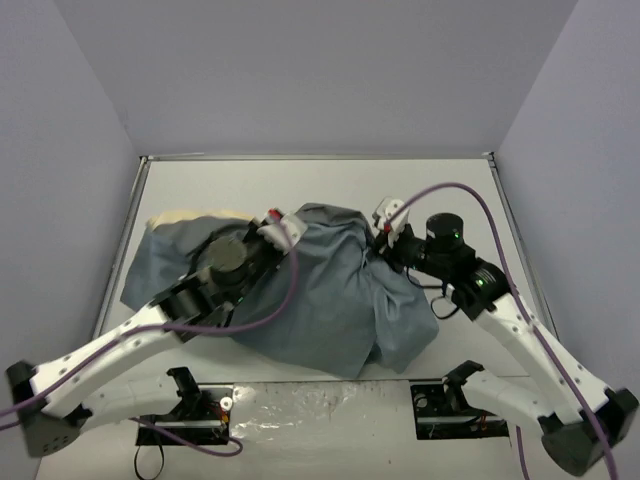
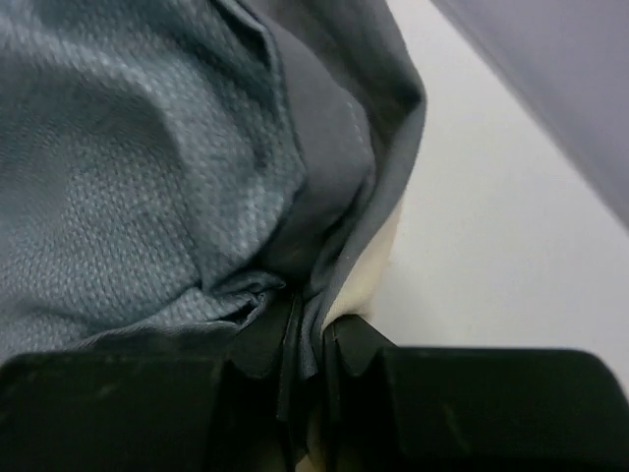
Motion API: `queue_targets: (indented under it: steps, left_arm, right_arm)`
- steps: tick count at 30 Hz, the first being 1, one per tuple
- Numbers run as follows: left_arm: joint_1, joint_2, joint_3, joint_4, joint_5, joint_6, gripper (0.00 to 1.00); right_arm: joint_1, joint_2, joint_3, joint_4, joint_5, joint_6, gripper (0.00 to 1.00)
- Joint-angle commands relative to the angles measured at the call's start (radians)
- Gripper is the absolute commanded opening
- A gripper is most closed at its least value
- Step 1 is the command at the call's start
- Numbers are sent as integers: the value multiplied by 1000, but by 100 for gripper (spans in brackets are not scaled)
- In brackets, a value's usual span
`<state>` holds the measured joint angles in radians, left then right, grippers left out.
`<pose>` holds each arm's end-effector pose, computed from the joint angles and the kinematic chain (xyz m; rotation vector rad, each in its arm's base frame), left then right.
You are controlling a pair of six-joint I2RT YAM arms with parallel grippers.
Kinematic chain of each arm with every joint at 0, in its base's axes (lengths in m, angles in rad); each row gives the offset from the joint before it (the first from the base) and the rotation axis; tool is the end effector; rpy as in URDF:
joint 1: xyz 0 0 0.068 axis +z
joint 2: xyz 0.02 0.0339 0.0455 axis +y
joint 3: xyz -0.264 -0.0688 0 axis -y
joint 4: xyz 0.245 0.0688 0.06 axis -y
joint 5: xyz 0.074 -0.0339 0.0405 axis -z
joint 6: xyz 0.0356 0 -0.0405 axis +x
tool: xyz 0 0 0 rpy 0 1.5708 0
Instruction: Remove the pillowcase from the pillow
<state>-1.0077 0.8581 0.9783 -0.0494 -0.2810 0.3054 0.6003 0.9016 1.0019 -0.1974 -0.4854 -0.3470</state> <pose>0.1105 -0.1565 0.4098 0.7332 1.3235 -0.3537 0.1548 0.1261 0.3946 -1.0824 1.2992 0.5943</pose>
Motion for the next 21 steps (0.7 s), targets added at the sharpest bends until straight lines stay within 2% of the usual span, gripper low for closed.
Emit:
queue_targets:
  steps: [1,2,4,6,8,10,11,13,14,15,17,18,21]
  left_arm:
    - [90,264,11,255,71,-107,2]
    - [157,307,10,285,88,-129,2]
    - [201,417,-1,383,97,-160,2]
    - [236,475,2,455,92,-167,2]
    - [248,541,23,468,86,-183,2]
    - [253,577,63,467,66,-196,2]
    - [258,584,75,454,62,-199,2]
    - [262,588,115,433,69,-212,2]
    - [264,585,131,416,80,-213,11]
    - [265,581,146,378,91,-218,26]
    - [265,555,192,336,117,-244,60]
    - [265,529,206,297,127,-264,73]
    - [265,475,272,199,195,-328,82]
  right_arm:
    - [-100,141,-132,357,152,151,0]
    - [-112,173,-132,372,186,149,0]
    - [-155,251,-103,372,281,135,0]
    - [-209,298,-83,403,281,134,0]
    - [-315,344,-31,417,260,135,0]
    - [-397,436,13,420,156,149,0]
    - [-457,465,55,415,125,148,7]
    - [-493,545,92,365,26,96,27]
    - [-513,562,108,345,5,79,58]
    - [-522,577,136,329,-2,72,72]
    - [-546,562,156,302,-25,37,90]
    - [-588,531,181,296,-50,22,94]
    - [-696,467,268,225,-181,-56,99]
